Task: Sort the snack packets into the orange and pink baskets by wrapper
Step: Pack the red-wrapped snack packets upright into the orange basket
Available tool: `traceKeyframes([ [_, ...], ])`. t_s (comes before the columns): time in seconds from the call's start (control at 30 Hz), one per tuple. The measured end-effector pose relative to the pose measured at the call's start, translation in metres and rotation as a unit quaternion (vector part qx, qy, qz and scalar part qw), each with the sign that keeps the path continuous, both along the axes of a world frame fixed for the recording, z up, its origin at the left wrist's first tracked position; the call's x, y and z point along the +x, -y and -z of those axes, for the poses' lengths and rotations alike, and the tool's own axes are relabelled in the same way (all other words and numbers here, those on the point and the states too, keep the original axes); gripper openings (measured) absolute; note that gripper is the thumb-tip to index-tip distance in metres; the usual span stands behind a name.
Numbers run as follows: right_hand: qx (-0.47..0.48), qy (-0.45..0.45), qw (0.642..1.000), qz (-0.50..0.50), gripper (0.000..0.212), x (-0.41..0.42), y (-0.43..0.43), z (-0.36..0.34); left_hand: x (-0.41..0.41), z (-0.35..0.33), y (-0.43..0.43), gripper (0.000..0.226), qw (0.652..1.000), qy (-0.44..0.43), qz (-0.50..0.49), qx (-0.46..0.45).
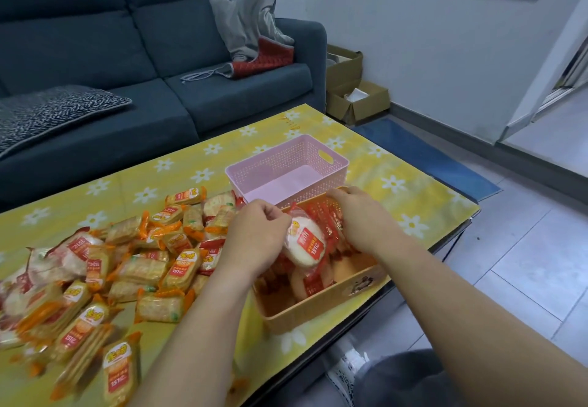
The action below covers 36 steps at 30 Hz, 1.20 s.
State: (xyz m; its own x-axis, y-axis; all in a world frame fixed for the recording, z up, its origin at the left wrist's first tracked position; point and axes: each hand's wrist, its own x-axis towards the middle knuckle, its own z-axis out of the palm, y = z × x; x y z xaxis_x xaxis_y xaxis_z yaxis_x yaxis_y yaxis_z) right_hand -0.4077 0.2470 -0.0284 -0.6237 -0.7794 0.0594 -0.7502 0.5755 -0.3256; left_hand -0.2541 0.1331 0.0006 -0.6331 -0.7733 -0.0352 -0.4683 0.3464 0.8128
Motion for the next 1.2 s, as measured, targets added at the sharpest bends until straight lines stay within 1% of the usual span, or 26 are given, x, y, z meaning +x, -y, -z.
traceKeyframes([
  [0.07,-0.01,-0.009,0.997,0.077,0.036,-0.003,-0.001,0.003,-0.001,0.0,0.002,0.013,0.999,-0.025,-0.024,0.018],
  [0.1,-0.016,0.002,0.995,0.103,0.027,-0.006,-0.001,0.003,-0.002,0.001,0.002,0.012,0.998,-0.039,-0.034,0.029],
  [0.13,-0.033,0.022,0.993,0.115,0.025,-0.008,-0.003,0.001,-0.002,0.001,0.002,0.012,0.997,-0.053,-0.042,0.043],
  [0.2,-0.082,0.052,0.988,0.124,0.034,-0.013,-0.007,-0.01,-0.004,0.0,-0.001,0.009,0.993,-0.076,-0.06,0.069],
  [0.27,-0.115,0.052,0.988,0.083,0.038,-0.014,-0.015,-0.029,-0.008,-0.001,-0.005,0.005,0.988,-0.1,-0.073,0.093],
  [0.33,-0.127,0.13,0.983,-0.029,0.039,-0.004,-0.026,-0.048,-0.013,-0.004,-0.01,0.004,0.981,-0.124,-0.078,0.127],
  [0.37,-0.11,0.159,0.978,-0.079,0.048,0.003,-0.029,-0.054,-0.016,-0.006,-0.013,0.005,0.977,-0.135,-0.072,0.147],
  [0.4,-0.086,0.152,0.979,-0.105,0.06,0.01,-0.031,-0.054,-0.018,-0.009,-0.019,0.006,0.973,-0.147,-0.06,0.17],
  [0.43,-0.068,0.114,0.985,-0.111,0.066,0.013,-0.031,-0.049,-0.02,-0.011,-0.024,0.007,0.968,-0.157,-0.045,0.192],
  [0.47,-0.068,0.072,0.99,-0.102,0.064,0.014,-0.03,-0.043,-0.022,-0.015,-0.029,0.008,0.963,-0.164,-0.027,0.212],
  [0.53,-0.115,0.022,0.991,-0.069,0.04,0.01,-0.029,-0.037,-0.023,-0.016,-0.033,0.012,0.959,-0.166,0.01,0.23],
  [0.57,-0.145,0.022,0.988,-0.049,0.026,0.006,-0.03,-0.038,-0.022,-0.016,-0.032,0.013,0.961,-0.161,0.027,0.222],
  [0.6,-0.164,0.034,0.986,-0.024,0.016,0.002,-0.032,-0.041,-0.021,-0.014,-0.029,0.013,0.972,-0.144,0.042,0.181],
  [0.63,-0.177,0.051,0.983,0.003,0.01,-0.003,-0.035,-0.043,-0.019,-0.011,-0.024,0.01,0.988,-0.105,0.059,0.097],
  [0.67,-0.192,0.068,0.979,0.031,0.009,-0.006,-0.038,-0.044,-0.016,-0.008,-0.019,0.007,0.996,-0.042,0.082,0.001],
  [0.7,-0.208,0.085,0.973,0.057,0.011,-0.007,-0.041,-0.044,-0.013,-0.006,-0.017,0.011,0.991,0.036,0.105,-0.08],
  [0.73,-0.218,0.098,0.968,0.081,0.018,-0.007,-0.042,-0.043,-0.011,-0.003,-0.018,0.017,0.978,0.111,0.124,-0.128],
  [0.77,-0.22,0.111,0.964,0.099,0.023,-0.007,-0.043,-0.042,-0.01,-0.001,-0.02,0.023,0.964,0.171,0.137,-0.15],
  [0.83,-0.193,0.111,0.967,0.121,0.023,-0.006,-0.038,-0.035,-0.011,0.002,-0.029,0.026,0.94,0.238,0.152,-0.193],
  [0.9,-0.106,0.027,0.984,0.14,0.018,-0.005,-0.03,-0.024,-0.013,0.005,-0.035,0.015,0.924,0.246,0.162,-0.245],
  [0.93,-0.066,-0.016,0.987,0.144,0.014,-0.004,-0.025,-0.018,-0.013,0.006,-0.037,0.013,0.92,0.243,0.163,-0.261],
  [0.97,-0.042,-0.038,0.988,0.143,0.011,-0.002,-0.021,-0.013,-0.014,0.007,-0.039,0.015,0.918,0.243,0.165,-0.267],
  [1.0,-0.022,-0.039,0.99,0.135,0.007,0.0,-0.018,-0.009,-0.014,0.007,-0.039,0.016,0.918,0.245,0.167,-0.265],
  [1.03,-0.001,-0.033,0.992,0.123,0.007,0.003,-0.015,-0.005,-0.014,0.006,-0.038,0.013,0.92,0.246,0.166,-0.256],
  [1.1,0.038,-0.015,0.994,0.102,0.015,0.006,-0.012,-0.004,-0.014,0.0,-0.033,0.011,0.939,0.231,0.152,-0.205],
  [1.2,0.057,0.057,0.993,0.084,0.009,-0.001,-0.013,-0.008,-0.012,-0.007,-0.02,0.012,0.973,0.153,0.108,-0.132],
])
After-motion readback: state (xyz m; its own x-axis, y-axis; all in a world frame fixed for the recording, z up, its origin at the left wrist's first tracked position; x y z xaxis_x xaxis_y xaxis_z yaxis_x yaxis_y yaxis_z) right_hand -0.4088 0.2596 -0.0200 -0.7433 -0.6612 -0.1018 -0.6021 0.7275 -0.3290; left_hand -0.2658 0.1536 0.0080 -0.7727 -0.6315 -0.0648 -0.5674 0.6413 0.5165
